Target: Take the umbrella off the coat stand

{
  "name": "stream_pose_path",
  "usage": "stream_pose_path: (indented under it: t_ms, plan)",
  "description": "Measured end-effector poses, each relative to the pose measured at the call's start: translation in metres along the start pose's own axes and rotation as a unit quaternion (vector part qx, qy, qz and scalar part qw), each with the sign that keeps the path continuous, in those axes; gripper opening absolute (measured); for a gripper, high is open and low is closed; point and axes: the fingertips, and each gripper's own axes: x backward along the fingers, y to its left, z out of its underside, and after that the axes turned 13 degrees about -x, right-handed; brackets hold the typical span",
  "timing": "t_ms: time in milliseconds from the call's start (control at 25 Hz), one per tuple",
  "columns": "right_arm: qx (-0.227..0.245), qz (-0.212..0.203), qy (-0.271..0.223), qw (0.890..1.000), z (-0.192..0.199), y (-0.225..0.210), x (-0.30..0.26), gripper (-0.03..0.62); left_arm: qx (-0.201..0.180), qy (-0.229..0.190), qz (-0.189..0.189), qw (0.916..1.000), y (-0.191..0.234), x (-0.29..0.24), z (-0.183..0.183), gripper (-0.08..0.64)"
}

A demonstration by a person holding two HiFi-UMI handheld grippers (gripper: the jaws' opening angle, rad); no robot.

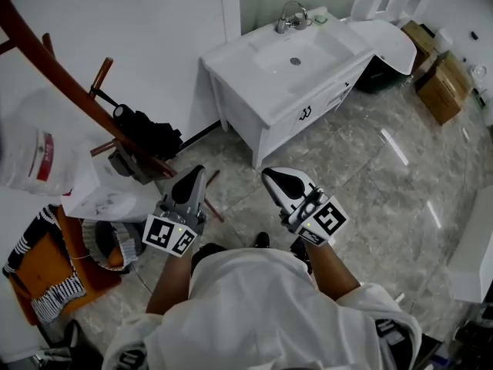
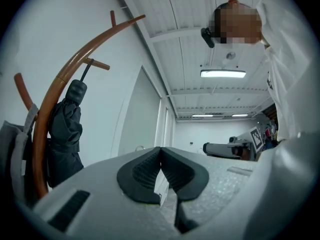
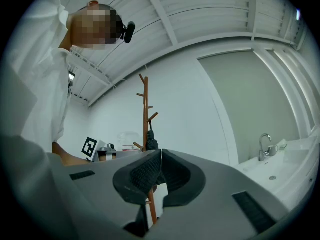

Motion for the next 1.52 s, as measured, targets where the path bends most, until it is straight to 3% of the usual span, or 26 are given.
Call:
stream_pose_path:
  t_ms: [480,840,1360,1520]
  plan:
    - [-0.010,-0.111,0.015,0.994,-0.007,-0.037,-0.035,0.015,-0.021,0.025,-0.135,0.9904,0.028,0.017,0.006,0.015]
    - [-0.015,-0.169,0.045,0.984,0.007,-0.034,-0.093,0.017,-0.030,0.029,-0.194,0.9801,0.066,0.042,0.008,0.015]
    - [-0.021,-0.281,0.080,0.956,0.014,-0.018,-0.194,0.022,-0.049,0.025,-0.294,0.9541,0.131,0.074,-0.010,0.015]
    - [-0.017,-0.310,0.098,0.945,0.019,-0.010,-0.223,0.093,-0.053,0.020,-0.313,0.9481,0.147,0.085,-0.017,0.015]
